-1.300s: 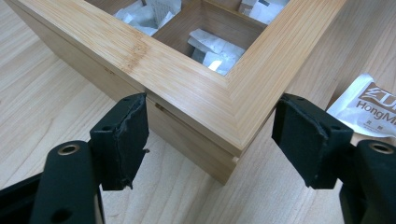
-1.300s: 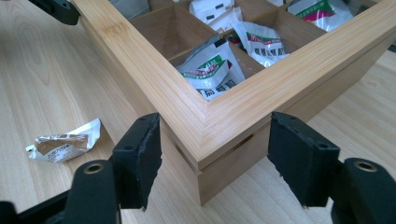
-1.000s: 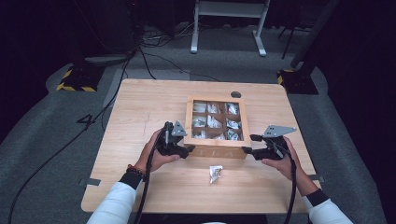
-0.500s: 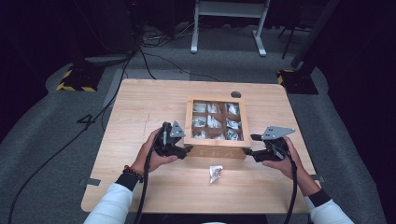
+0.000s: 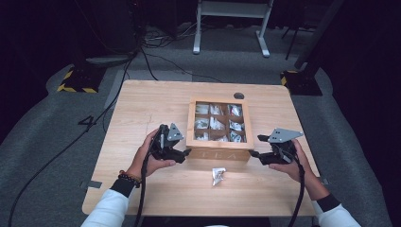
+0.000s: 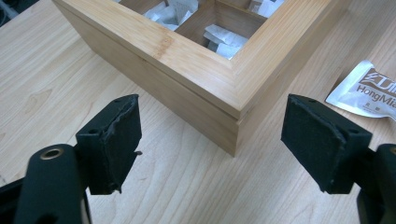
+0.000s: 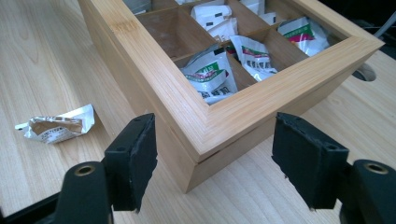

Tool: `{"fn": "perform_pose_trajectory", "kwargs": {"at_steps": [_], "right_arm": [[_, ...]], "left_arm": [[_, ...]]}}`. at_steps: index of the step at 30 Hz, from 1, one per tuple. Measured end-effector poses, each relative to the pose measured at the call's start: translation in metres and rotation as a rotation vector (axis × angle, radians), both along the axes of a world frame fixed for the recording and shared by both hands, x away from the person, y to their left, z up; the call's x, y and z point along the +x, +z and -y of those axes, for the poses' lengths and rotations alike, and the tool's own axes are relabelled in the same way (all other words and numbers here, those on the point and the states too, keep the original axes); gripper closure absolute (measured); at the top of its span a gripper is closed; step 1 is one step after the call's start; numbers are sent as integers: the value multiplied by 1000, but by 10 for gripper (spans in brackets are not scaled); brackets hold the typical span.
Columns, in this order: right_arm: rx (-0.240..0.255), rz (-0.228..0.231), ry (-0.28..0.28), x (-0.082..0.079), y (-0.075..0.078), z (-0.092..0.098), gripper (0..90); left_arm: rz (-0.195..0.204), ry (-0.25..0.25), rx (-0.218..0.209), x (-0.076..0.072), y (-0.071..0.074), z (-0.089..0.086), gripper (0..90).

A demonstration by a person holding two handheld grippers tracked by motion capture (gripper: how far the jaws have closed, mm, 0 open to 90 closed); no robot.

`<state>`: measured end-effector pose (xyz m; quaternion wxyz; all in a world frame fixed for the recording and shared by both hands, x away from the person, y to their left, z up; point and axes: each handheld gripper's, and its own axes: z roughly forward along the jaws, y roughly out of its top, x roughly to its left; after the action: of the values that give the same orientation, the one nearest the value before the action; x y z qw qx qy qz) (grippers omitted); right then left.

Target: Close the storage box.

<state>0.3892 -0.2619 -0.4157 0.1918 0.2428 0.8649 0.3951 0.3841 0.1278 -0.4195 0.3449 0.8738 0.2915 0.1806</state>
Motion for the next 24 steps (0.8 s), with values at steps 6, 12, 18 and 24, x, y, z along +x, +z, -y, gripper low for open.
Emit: {"fn": "perform_pose_trajectory", "kwargs": {"at_steps": [6, 12, 18, 24], "right_arm": [[-4, 17, -9, -5, 3, 6, 313], [-15, 24, -21, -9, 3, 12, 313], [-9, 28, -35, -11, 2, 20, 311], [-8, 28, -49, -14, 2, 28, 308]], "left_arm": [[8, 11, 2, -5, 0, -8, 182], [12, 33, 18, -9, 0, -14, 176], [27, 38, 24, -15, 0, -17, 174], [38, 35, 27, -21, -2, -21, 170]]}}
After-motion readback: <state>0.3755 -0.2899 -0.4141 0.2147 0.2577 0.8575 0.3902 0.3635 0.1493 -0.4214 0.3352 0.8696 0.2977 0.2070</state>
